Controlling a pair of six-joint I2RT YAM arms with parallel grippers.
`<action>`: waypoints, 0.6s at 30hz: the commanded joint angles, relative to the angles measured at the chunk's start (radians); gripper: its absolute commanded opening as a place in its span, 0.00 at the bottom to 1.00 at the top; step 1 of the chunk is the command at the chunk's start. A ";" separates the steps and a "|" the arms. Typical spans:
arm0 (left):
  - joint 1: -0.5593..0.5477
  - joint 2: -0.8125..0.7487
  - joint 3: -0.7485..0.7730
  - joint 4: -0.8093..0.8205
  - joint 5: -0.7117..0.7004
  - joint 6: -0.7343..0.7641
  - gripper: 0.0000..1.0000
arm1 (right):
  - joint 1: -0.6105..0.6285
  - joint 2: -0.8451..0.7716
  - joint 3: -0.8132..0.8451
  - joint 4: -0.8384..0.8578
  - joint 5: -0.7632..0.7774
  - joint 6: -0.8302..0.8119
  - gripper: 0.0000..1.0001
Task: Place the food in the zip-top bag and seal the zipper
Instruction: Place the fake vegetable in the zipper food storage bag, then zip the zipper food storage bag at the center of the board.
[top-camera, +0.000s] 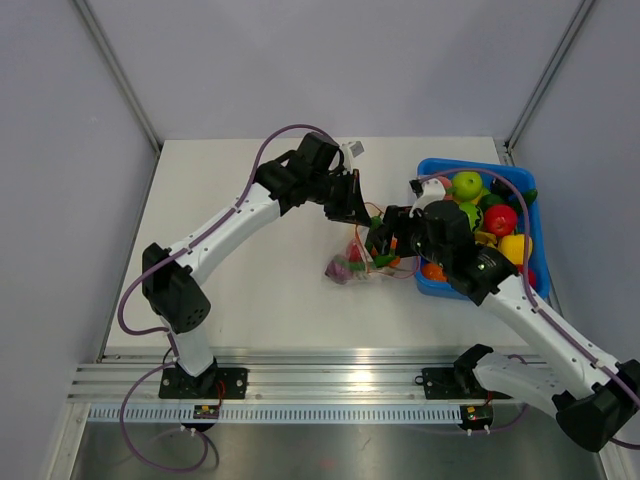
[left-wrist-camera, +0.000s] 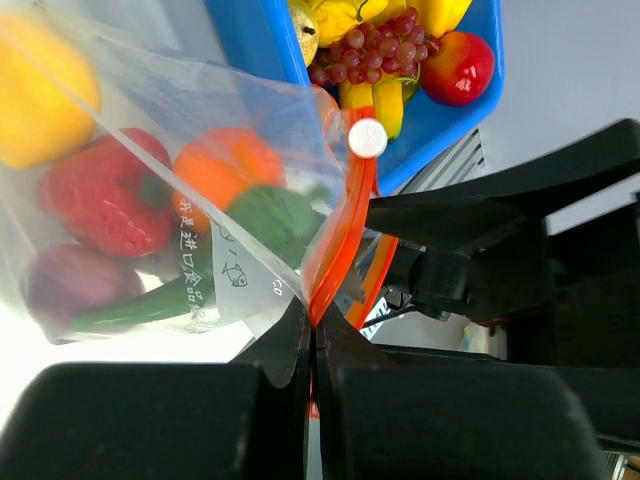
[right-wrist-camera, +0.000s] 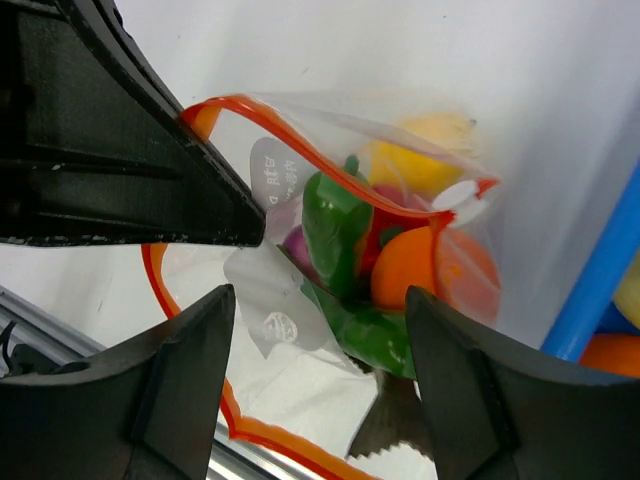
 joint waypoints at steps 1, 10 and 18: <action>0.005 -0.023 0.022 0.064 0.042 0.007 0.00 | 0.009 -0.082 0.067 -0.062 0.101 -0.039 0.75; 0.005 -0.033 0.012 0.057 0.045 0.031 0.00 | 0.008 -0.093 0.076 -0.232 0.259 -0.061 0.76; 0.005 -0.039 0.014 0.030 0.057 0.079 0.00 | -0.002 -0.032 -0.012 -0.206 0.276 -0.017 0.64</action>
